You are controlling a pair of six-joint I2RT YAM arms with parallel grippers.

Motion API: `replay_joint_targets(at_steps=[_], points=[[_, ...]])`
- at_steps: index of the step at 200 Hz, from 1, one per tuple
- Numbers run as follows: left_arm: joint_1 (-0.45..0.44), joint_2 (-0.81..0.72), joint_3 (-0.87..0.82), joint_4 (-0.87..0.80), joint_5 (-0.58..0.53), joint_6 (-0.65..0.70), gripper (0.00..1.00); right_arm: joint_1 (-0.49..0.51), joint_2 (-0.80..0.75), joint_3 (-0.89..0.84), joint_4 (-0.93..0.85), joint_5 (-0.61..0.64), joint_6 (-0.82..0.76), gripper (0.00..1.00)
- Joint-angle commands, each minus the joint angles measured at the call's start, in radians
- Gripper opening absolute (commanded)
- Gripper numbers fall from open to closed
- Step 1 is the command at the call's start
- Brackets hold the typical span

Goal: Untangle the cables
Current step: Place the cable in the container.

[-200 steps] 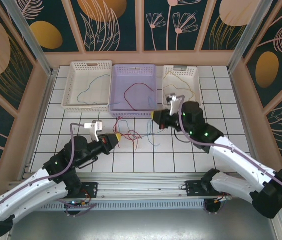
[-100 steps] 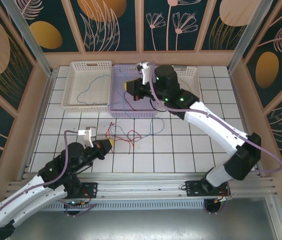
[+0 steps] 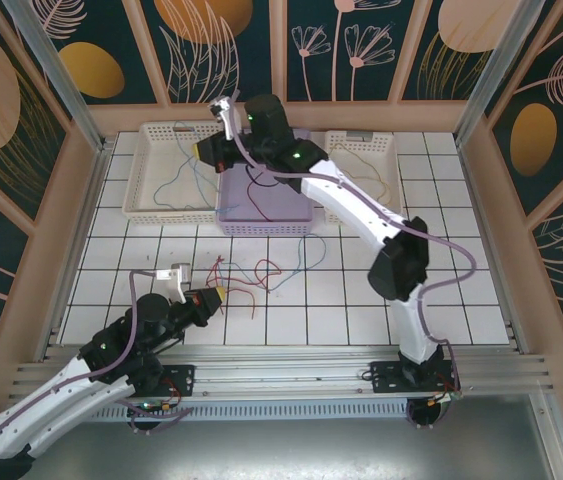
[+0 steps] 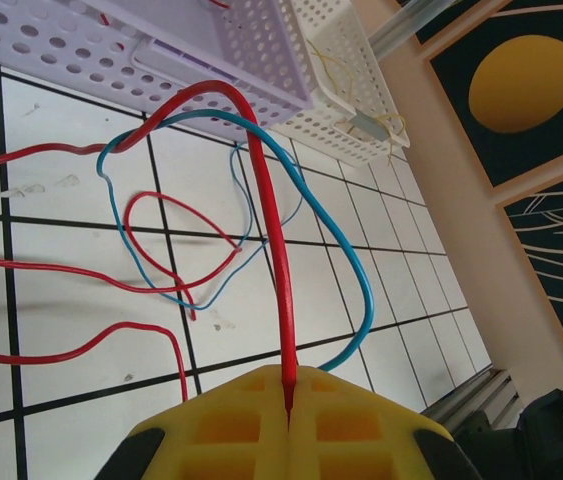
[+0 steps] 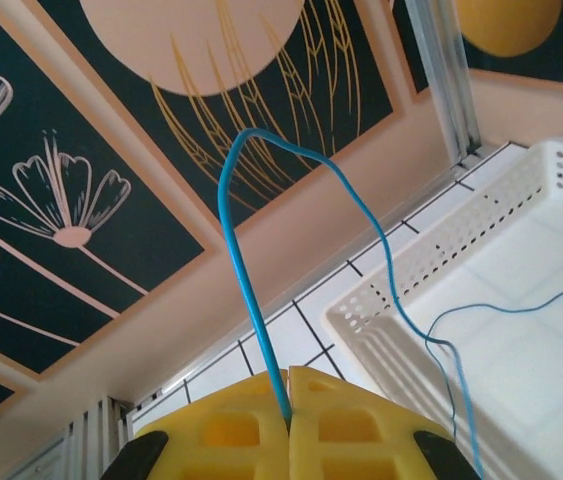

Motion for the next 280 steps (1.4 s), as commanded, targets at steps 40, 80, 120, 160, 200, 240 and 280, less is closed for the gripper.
replay_joint_targets(at_steps=[40, 80, 120, 160, 200, 240, 280], points=[[0.003, 0.000, -0.007, -0.004, -0.010, -0.011, 0.00, -0.002, 0.271, 0.387, -0.099, -0.070, -0.018, 0.00], [0.003, 0.003, -0.010, -0.011, -0.016, -0.022, 0.00, -0.039, 0.365, 0.363, -0.020, -0.113, 0.047, 0.00], [0.003, -0.003, -0.027, -0.014, -0.016, -0.046, 0.00, -0.056, 0.454, 0.390, 0.023, -0.157, 0.080, 0.00], [0.003, -0.014, -0.042, -0.017, -0.010, -0.071, 0.00, -0.087, 0.507, 0.394, 0.107, -0.198, 0.179, 0.00], [0.003, -0.014, -0.050, -0.012, -0.007, -0.081, 0.00, -0.094, 0.570, 0.431, 0.191, -0.207, 0.282, 0.00], [0.003, -0.014, -0.067, 0.013, 0.001, -0.098, 0.00, -0.078, 0.613, 0.453, 0.247, -0.154, 0.380, 0.00], [0.003, -0.014, -0.070, 0.020, 0.008, -0.102, 0.00, -0.060, 0.619, 0.454, 0.179, -0.107, 0.321, 0.22]])
